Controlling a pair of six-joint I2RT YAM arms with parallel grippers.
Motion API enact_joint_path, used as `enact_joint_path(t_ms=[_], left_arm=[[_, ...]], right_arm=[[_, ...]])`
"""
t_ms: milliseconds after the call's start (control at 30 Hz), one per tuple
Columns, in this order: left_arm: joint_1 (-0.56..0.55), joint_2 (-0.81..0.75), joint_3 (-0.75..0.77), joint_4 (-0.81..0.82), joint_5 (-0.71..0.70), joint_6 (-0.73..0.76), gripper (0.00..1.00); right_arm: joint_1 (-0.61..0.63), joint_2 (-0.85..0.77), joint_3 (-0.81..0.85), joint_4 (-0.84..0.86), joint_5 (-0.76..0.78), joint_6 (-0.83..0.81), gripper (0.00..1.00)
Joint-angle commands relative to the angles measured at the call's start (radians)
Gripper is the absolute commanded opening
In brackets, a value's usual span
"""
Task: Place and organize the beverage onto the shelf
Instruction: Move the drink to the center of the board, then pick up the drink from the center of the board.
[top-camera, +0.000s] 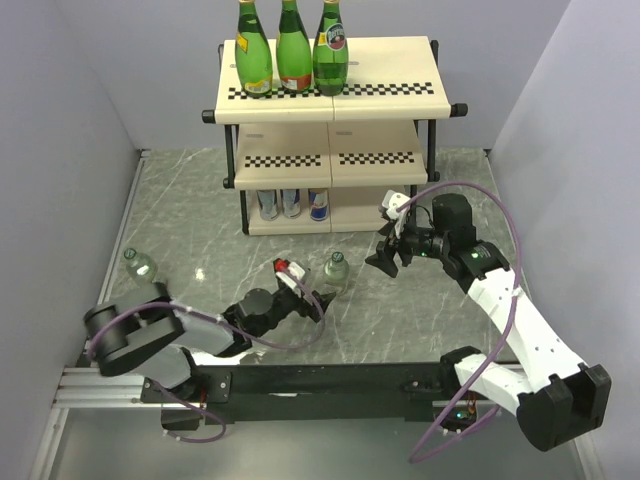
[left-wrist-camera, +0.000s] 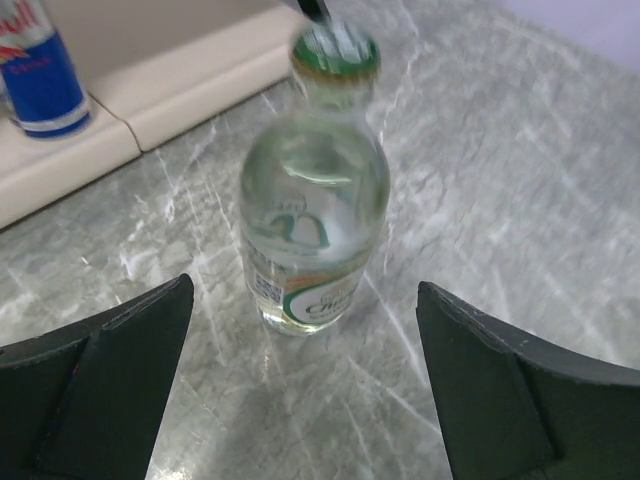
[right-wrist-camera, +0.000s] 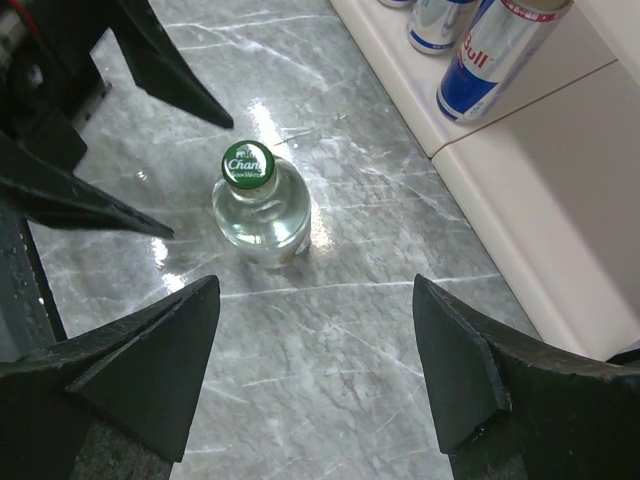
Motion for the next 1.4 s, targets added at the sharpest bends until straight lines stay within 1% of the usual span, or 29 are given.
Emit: enact_joint_path(t_ms=[0, 167, 567, 833, 867, 1367], left_arm=[[-0.019, 0.100, 0.004, 0.317, 0.027, 0.082, 0.99], [-0.042, 0.237, 0.042, 0.443, 0.010, 0.137, 0.99], [-0.062, 0.415, 0.111, 0.590, -0.036, 0.165, 0.98], [-0.062, 0.459, 0.174, 0.606, -0.068, 0.174, 0.97], [-0.062, 0.466, 0.177, 0.607, -0.073, 0.206, 0.97], [-0.062, 0.502, 0.237, 0.626, -0.128, 0.212, 0.95]], right_arm=[[-0.012, 0.000, 0.004, 0.010, 0.000, -0.009, 0.84], [-0.017, 0.008, 0.004, 0.009, -0.002, -0.011, 0.83], [-0.023, 0.009, 0.006, 0.007, -0.008, -0.015, 0.83], [-0.026, 0.011, 0.006, 0.006, -0.009, -0.015, 0.83], [-0.026, 0.011, 0.006, 0.006, -0.011, -0.014, 0.83], [-0.032, 0.014, 0.007, 0.001, -0.012, -0.015, 0.83]])
